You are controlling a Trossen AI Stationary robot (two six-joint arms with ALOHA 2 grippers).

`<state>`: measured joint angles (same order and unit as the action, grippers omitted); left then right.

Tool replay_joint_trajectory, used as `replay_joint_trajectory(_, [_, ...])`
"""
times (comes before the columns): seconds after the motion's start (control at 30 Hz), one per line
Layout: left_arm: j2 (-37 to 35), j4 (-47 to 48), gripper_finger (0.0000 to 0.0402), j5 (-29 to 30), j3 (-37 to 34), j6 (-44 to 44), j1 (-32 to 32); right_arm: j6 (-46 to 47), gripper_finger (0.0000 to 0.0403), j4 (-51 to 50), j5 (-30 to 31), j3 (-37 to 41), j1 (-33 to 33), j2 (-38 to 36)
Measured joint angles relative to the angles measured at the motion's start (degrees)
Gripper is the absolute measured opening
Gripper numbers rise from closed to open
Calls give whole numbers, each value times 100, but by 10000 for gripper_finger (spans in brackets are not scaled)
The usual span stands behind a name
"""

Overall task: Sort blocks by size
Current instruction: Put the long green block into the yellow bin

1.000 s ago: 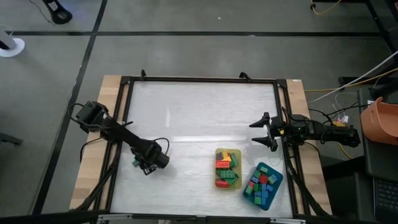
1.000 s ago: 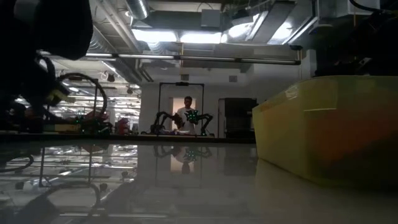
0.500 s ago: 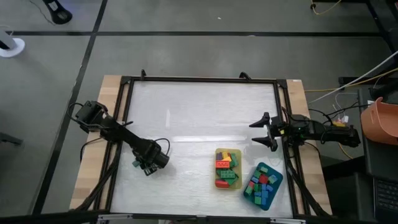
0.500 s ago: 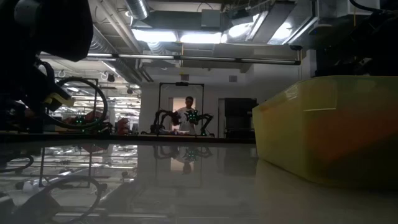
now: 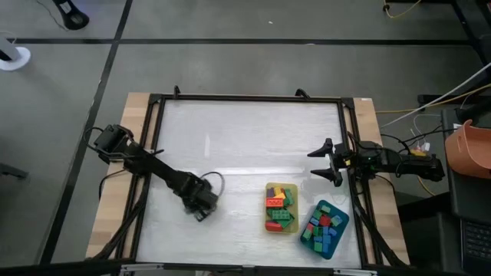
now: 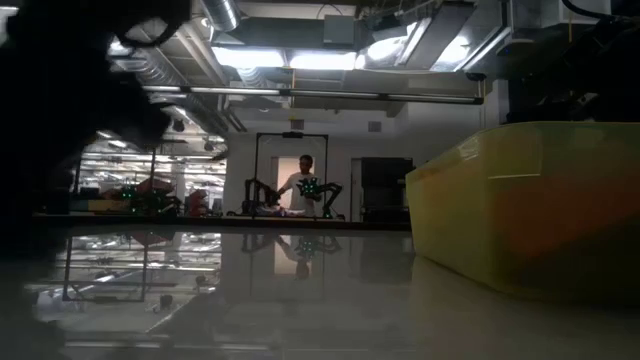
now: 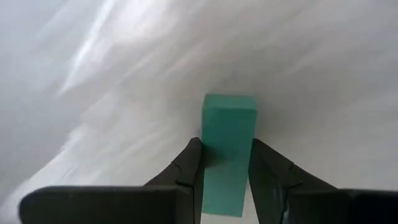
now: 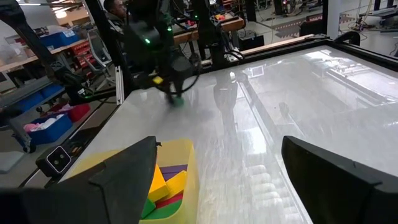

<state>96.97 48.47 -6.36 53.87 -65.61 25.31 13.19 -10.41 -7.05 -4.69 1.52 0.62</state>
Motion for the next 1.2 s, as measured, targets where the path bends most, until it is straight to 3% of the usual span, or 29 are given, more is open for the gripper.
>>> replay_joint_trajectory(0.17, [4,-2462,83,618,224,376,-74,1,344,0,0,-2,0,0])
replay_joint_trajectory(0.33, [4,-5424,90,1490,235,1487,-190,1,344,0,0,0,0,-1])
replay_joint_trajectory(0.47, [139,-7019,92,2262,240,2488,-260,2,344,0,0,0,0,0])
replay_joint_trajectory(0.6, [582,-8389,93,2330,253,3305,-383,2,344,0,0,0,0,-2])
replay_joint_trajectory(0.7, [952,-8841,94,2327,412,3679,-497,0,344,-1,-2,0,0,-1])
replay_joint_trajectory(1.2, [1979,-8770,95,2310,1163,4398,-1134,1,344,0,-1,-2,0,-2])
